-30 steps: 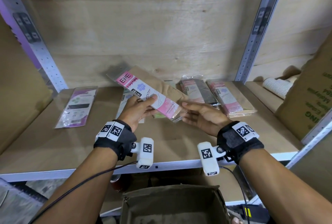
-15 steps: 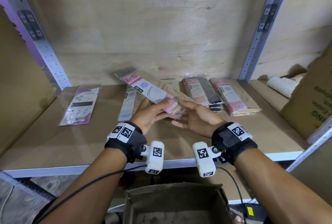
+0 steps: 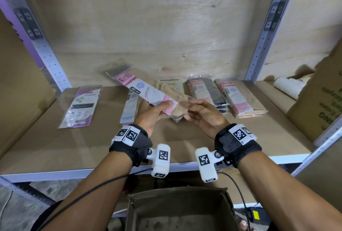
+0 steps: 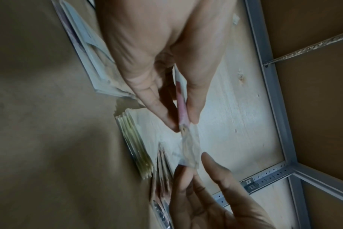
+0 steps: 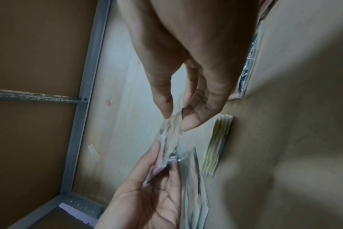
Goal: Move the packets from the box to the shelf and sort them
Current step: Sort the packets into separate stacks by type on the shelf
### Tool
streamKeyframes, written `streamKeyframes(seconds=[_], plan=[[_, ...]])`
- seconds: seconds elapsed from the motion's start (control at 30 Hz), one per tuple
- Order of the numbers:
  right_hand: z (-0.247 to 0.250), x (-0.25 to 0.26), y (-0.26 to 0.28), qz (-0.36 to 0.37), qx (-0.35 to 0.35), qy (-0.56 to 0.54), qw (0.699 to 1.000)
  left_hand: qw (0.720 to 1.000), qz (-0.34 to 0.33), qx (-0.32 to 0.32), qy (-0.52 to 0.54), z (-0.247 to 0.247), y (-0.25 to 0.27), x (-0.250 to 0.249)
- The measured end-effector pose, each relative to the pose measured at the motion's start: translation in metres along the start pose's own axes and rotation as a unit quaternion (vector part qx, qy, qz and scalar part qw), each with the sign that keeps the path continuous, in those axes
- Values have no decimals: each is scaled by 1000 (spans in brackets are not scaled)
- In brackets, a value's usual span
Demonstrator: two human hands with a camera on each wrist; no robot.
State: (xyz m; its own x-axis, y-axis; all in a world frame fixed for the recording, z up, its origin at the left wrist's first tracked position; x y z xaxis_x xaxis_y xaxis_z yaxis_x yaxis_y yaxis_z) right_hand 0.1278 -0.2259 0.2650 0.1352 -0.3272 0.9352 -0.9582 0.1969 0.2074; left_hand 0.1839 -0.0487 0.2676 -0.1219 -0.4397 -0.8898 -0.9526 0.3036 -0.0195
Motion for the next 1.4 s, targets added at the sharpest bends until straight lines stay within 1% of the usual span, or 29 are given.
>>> streamKeyframes(seconds=[0.07, 0.27, 0.33, 0.43, 0.57, 0.67, 0.73, 0.8, 0.9, 1.1, 1.27, 1.33, 1.4], plan=[[-1, -1, 1, -15, -4, -6, 1000, 1000, 2, 4, -8, -2, 1, 1], [-4, -1, 4, -61, 32, 1, 998, 1000, 12, -4, -25, -3, 2, 5], [-5, 2, 6, -69, 50, 3, 996, 1000, 13, -1, -25, -2, 2, 6], [-5, 5, 8, -72, 78, 9, 994, 999, 19, 20, -27, -1, 3, 7], [-6, 3, 8, -78, 113, -9, 990, 999, 33, 32, 2, -1, 3, 8], [-7, 2, 7, -70, 100, 1, 992, 999, 33, 12, 24, -2, 2, 8], [-5, 2, 5, -63, 64, 18, 996, 999, 31, 1, 24, -3, 2, 8], [-2, 0, 4, -72, 20, 27, 997, 999, 32, -10, 25, -3, 2, 9], [2, -2, 3, -78, -9, 30, 996, 999, 27, -20, 34, -3, 2, 9], [4, -5, 1, -83, -1, 53, 995, 999, 34, -11, 41, -4, -1, 9], [5, -6, -2, -47, -10, 127, 991, 997, 66, 33, 35, -3, -2, 7], [4, -3, -1, -41, 4, 106, 994, 997, 70, 35, 27, -2, -2, 5], [3, 3, 1, -51, 24, 54, 997, 997, 70, 38, 3, -1, -3, 3]])
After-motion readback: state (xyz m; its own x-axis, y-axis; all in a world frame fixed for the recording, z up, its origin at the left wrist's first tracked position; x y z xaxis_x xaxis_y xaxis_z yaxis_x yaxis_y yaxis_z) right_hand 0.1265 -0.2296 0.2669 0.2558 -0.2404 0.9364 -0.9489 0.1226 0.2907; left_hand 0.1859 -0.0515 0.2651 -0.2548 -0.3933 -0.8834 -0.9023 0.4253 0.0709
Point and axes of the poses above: each hand's wrist, its own y-axis away from the middle knuckle, its own z-axis out of the back of the hand, x = y × z, the point moved 1 cm from there along -y, towards the middle knuckle, and after that the axes turned 11 degrees about y, right-handed, at the moved point
